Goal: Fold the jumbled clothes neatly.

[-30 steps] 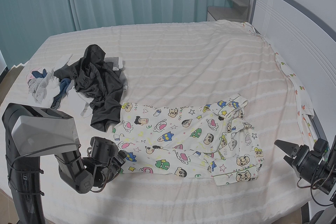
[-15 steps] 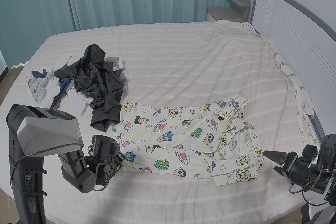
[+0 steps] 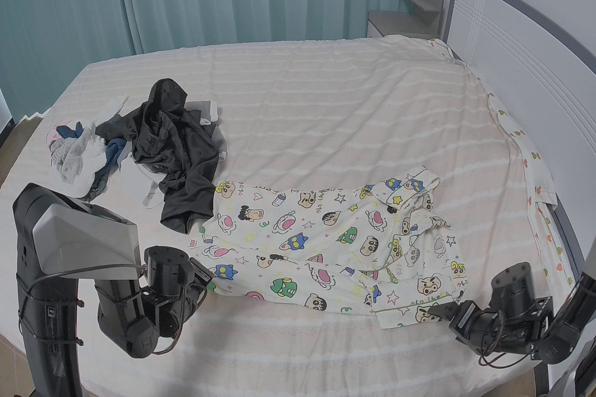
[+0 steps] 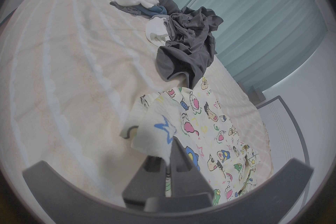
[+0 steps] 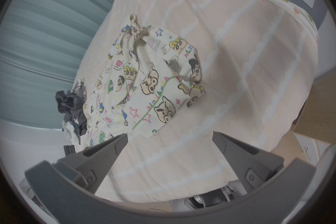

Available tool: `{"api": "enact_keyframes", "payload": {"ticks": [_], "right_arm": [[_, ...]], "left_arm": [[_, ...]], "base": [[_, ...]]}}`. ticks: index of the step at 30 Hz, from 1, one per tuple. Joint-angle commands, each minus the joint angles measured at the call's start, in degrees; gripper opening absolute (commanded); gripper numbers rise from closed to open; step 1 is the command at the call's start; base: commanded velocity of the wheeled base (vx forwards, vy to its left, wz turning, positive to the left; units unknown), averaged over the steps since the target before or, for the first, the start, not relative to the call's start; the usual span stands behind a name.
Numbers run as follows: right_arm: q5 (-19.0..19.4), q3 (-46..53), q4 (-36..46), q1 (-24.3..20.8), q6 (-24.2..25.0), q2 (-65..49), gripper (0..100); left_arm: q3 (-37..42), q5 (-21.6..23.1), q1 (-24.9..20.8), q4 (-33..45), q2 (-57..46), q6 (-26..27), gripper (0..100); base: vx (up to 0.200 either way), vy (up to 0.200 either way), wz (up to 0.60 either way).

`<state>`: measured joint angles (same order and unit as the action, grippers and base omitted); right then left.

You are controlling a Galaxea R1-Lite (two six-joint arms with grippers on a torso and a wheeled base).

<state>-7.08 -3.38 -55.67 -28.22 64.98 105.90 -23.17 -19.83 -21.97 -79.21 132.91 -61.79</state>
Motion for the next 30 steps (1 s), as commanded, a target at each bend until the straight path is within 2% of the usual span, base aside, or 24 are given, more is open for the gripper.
{"api": "enact_keyframes", "payload": {"ticks": [1, 9, 14, 20, 30], "right_arm": [[-1.4, -4.2, -0.4, -2.7, 3.4, 11.3, 100], [-1.5, -8.7, 0.7, -3.0, 4.8, 14.9, 100], [-2.2, -14.3, 5.6, -2.5, 4.9, 17.3, 100], [-5.4, -20.2, 9.0, -0.7, 4.9, 18.5, 100], [-8.4, -22.6, 8.8, 1.6, 5.0, 21.1, 100]], "left_arm": [[3.8, 0.1, 0.2, -3.1, -0.5, 0.5, 0], [3.9, 0.2, 0.2, -3.6, -0.2, 0.6, 0], [3.9, 0.3, 0.2, -3.6, 0.0, 0.5, 0], [3.9, 0.3, 0.2, -3.6, 0.0, 0.5, 0], [3.9, 0.8, 0.3, -3.7, 0.0, 0.5, 0]], "base": [[0.0, 0.0, 0.0], [0.0, 0.0, 0.0], [0.0, 0.0, 0.0], [0.0, 0.0, 0.0], [0.0, 0.0, 0.0]]}}
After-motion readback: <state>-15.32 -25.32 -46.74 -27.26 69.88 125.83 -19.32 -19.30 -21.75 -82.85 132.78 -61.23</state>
